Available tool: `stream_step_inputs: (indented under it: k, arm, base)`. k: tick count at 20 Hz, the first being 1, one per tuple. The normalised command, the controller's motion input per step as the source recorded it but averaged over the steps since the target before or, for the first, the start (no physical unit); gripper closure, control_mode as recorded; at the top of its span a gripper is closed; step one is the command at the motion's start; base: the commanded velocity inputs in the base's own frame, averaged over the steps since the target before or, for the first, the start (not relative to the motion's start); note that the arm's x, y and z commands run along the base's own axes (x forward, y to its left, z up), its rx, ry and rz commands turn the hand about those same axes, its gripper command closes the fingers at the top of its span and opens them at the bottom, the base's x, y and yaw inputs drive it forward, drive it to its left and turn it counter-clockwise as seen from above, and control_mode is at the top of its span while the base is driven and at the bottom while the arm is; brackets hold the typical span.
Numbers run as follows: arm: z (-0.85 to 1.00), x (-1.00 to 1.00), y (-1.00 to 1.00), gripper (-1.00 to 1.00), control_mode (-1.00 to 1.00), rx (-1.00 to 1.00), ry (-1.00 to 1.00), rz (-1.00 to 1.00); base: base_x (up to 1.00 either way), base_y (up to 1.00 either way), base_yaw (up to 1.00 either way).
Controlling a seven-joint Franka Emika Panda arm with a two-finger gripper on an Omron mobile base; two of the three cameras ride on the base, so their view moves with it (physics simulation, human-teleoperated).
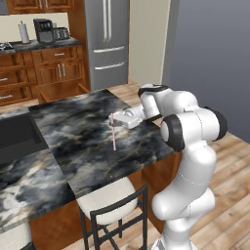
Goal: Take a straw from the drawer in front and place it inside the glass cup on the dining counter.
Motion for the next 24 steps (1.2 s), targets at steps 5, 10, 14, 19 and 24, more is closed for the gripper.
stream_step_inputs:
  k: [5, 10, 14, 19, 24]
  arm:
    - [-0.05, 0.13, 0.0, 1.0, -1.0, 0.0, 0.0, 0.0]
    - [0.0, 0.11, 0.01, 1.0, -1.0, 0.0, 0.0, 0.0]
    - [0.0, 0.12, 0.05, 1.0, -1.0, 0.0, -0.02, 0.0]
    - [-0.02, 0.03, 0.05, 1.0, -1.0, 0.0, -0.06, 0.0]
    - [-0.1, 0.05, 0.03, 1.0, -1.0, 0.0, -0.1, 0.0]
  base:
    - [0.0, 0.0, 0.0]
    - [0.0, 0.0, 0.0]
    - [0.0, 0.0, 0.0]
    - [0.0, 0.0, 0.0]
    - [0.0, 0.0, 0.0]
